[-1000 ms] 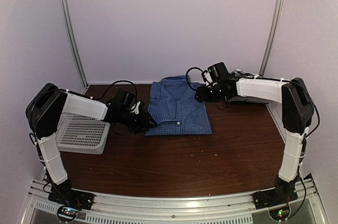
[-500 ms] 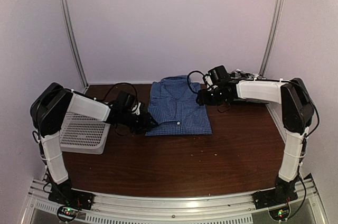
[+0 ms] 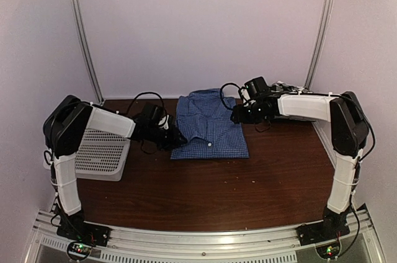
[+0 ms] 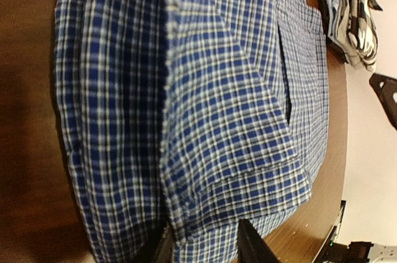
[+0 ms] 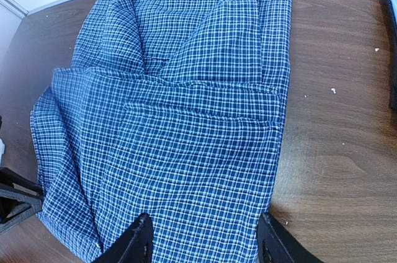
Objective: Fold and stack the long sleeve shirts
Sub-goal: Smooth out the 2/3-rectangle-folded shirt at the center of the board, then pick up the 2/3-rectangle-folded shirt from the center of the board.
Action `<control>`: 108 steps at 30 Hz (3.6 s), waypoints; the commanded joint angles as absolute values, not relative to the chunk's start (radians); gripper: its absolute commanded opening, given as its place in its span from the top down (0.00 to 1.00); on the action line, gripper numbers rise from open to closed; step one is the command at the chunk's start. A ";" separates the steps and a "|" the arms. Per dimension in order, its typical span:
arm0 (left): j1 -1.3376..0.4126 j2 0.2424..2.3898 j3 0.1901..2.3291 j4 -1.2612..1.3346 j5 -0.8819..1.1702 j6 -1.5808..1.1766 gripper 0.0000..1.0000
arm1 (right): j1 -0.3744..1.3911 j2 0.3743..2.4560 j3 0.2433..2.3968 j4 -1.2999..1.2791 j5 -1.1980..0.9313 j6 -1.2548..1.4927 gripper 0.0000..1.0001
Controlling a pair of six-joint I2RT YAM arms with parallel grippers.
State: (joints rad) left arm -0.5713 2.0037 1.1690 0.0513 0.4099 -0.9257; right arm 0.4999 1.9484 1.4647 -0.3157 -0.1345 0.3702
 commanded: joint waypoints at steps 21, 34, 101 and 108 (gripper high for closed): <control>-0.526 2.400 1.882 -0.031 0.389 -0.843 0.42 | 0.505 1.851 1.457 -0.358 -0.126 0.356 0.42; -0.472 2.382 1.979 -0.074 0.408 -0.816 0.31 | 0.665 1.968 1.595 -0.358 -0.188 0.322 0.42; -0.572 1.887 1.036 -0.108 0.277 -0.779 1.00 | 0.499 1.727 0.901 -0.060 -0.263 0.471 0.55; -0.574 1.886 1.040 -0.114 0.275 -0.776 1.00 | 0.506 1.780 0.901 -0.039 -0.275 0.477 0.66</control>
